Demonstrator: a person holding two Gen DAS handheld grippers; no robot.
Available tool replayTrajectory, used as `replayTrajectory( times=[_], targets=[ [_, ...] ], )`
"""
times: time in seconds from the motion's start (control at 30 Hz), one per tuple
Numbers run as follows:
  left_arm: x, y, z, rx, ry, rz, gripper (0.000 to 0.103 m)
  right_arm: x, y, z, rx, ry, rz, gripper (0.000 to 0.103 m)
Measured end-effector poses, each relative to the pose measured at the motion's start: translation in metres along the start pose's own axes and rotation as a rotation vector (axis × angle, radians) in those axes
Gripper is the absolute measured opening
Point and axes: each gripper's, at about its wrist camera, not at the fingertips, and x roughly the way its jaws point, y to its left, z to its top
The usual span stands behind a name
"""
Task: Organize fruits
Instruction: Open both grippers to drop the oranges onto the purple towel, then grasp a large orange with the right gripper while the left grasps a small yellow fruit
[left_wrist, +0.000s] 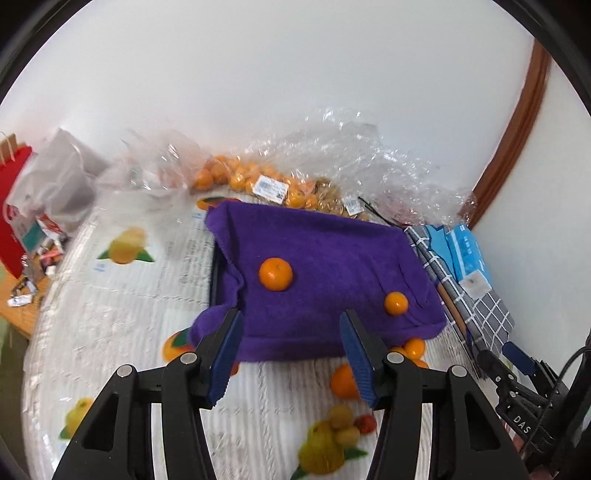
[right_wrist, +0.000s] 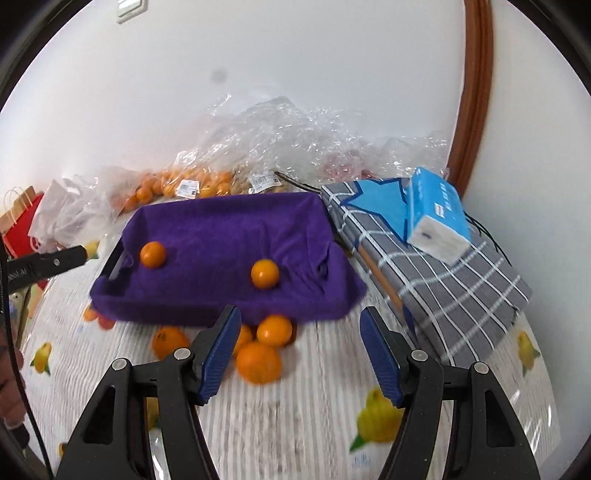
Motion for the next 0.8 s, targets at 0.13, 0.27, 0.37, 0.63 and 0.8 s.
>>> replayTrajectory(
  times=[0.13, 0.27, 0.37, 0.63, 0.8],
  targets=[
    [-0.028, 0.008, -0.013, 0.002, -0.035, 0.021, 0.052, -0.015, 0.001, -0.014, 0.016, 0.01, 0.012, 0.067],
    [-0.036, 0.017, -0.025, -0.01, -0.019, 0.024, 0.052, -0.021, 0.001, -0.027, 0.024, 0.021, 0.038, 0.067],
    [-0.032, 0.022, -0.034, 0.01, -0.004, 0.046, 0.052, -0.015, 0.004, -0.036, 0.012, 0.032, 0.047, 0.059],
    [-0.005, 0.041, -0.055, -0.023, 0.068, 0.054, 0.052, 0.038, 0.014, -0.049, -0.007, 0.093, 0.107, 0.044],
    [0.013, 0.046, -0.066, -0.011, 0.124, 0.062, 0.052, 0.063, 0.015, -0.049, 0.017, 0.1, 0.121, 0.044]
  ],
)
